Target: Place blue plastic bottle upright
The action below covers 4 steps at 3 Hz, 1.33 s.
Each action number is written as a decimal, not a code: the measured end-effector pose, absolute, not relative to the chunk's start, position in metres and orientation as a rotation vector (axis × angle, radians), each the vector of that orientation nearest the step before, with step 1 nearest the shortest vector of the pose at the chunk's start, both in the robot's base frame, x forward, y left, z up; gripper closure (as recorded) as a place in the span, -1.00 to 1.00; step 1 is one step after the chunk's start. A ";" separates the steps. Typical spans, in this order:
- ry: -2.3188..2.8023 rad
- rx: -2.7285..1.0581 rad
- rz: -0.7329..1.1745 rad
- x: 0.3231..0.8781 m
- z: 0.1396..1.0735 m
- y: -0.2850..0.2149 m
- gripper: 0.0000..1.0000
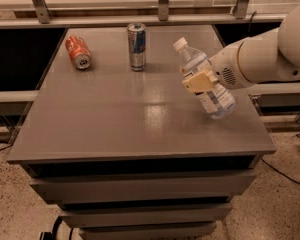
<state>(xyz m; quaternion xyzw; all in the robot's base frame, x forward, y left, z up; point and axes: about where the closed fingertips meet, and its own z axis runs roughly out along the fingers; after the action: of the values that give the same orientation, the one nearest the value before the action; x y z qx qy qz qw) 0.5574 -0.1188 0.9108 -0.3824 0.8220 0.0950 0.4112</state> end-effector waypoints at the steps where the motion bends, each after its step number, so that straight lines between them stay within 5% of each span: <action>1: 1.948 -0.972 0.293 0.564 0.937 -0.136 1.00; 4: 1.481 -1.026 0.668 0.553 0.997 -0.123 1.00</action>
Offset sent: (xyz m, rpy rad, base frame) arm 0.0058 -0.0336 0.0829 0.3370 -0.2936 0.2949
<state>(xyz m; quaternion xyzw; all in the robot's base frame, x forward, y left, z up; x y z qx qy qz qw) 0.5526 -0.1234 0.9967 -0.4375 0.6316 0.2850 0.5731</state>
